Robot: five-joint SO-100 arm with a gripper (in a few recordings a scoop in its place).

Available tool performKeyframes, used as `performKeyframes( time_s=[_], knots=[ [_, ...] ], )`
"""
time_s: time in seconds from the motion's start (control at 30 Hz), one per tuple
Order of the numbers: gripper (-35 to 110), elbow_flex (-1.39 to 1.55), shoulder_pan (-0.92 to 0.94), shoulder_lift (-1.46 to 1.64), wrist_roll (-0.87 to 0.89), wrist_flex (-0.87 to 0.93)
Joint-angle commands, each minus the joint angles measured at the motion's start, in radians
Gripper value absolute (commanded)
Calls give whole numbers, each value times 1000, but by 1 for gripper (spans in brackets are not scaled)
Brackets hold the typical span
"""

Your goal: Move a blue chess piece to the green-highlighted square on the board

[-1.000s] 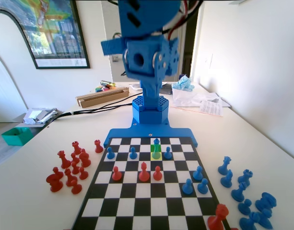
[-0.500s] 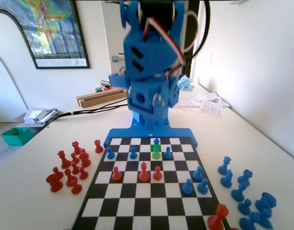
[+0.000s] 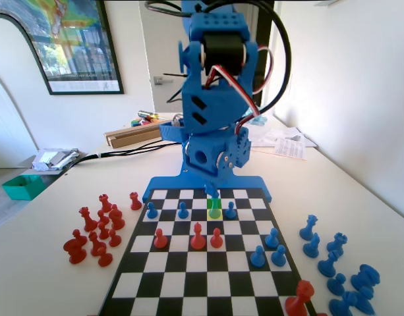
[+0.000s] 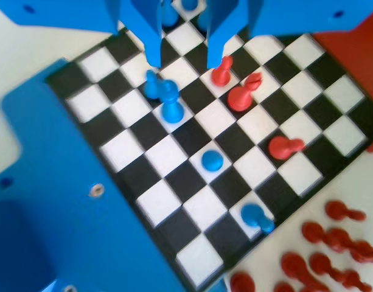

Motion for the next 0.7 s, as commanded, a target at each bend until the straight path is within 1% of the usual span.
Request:
performKeyframes(
  time_s=[0.0, 0.67],
  knots=[
    [13, 35, -21, 12, 2, -41],
    [13, 167, -26, 12, -6, -183]
  ],
)
